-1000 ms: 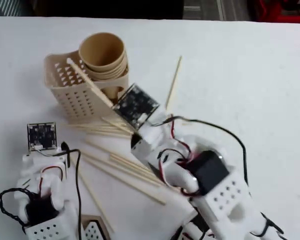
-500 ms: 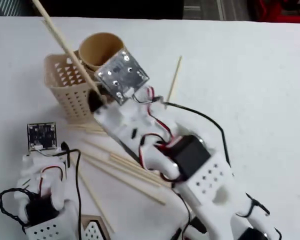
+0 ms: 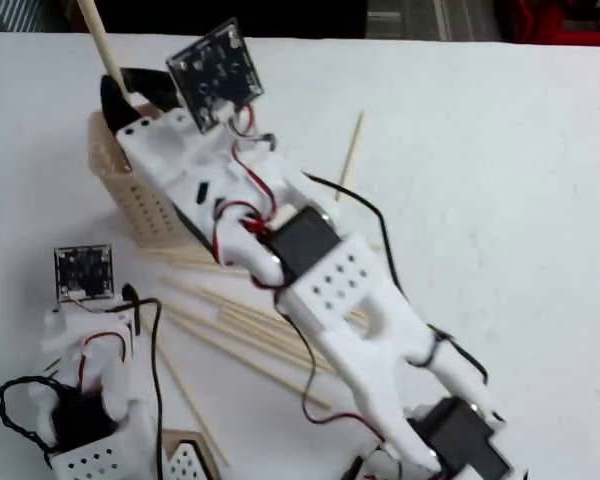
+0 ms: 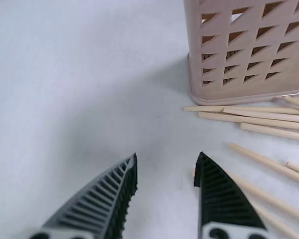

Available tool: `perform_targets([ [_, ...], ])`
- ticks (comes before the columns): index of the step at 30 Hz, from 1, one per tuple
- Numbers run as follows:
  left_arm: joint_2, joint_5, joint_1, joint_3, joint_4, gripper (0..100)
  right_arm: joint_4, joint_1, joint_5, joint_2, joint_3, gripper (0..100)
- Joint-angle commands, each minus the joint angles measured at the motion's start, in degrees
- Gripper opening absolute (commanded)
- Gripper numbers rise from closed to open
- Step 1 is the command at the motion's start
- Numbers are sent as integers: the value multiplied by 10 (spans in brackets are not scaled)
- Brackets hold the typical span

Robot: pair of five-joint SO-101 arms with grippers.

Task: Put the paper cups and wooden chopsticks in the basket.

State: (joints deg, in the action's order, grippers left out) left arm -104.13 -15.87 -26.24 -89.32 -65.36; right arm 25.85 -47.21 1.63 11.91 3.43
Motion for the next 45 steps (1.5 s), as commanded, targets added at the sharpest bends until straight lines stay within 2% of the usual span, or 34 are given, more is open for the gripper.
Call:
perform_targets([
  [1, -6, -5, -2, 3, 13, 197, -77, -3, 10, -32, 31, 19],
  [6, -6, -5, -2, 3, 13, 197, -146, 1, 10, -103, 30, 19],
  [19, -6, -5, -2, 3, 13, 199, -148, 26, 9, -220, 30, 25],
  [22, -6, -5, -2, 3, 13, 199, -138, 28, 9, -233, 29, 92],
  [24, -6, -5, -2, 3, 14, 199, -111, 27, 9, -232, 30, 139],
  [29, -6, -5, -2, 2, 21, 199, -38, 23, 7, -182, 31, 144],
  [37, -6, -5, -2, 2, 21, 199, 195, 24, 4, -15, 31, 144],
  [45, -6, -5, -2, 2, 21, 199, 385, 26, -82, 120, 31, 144],
])
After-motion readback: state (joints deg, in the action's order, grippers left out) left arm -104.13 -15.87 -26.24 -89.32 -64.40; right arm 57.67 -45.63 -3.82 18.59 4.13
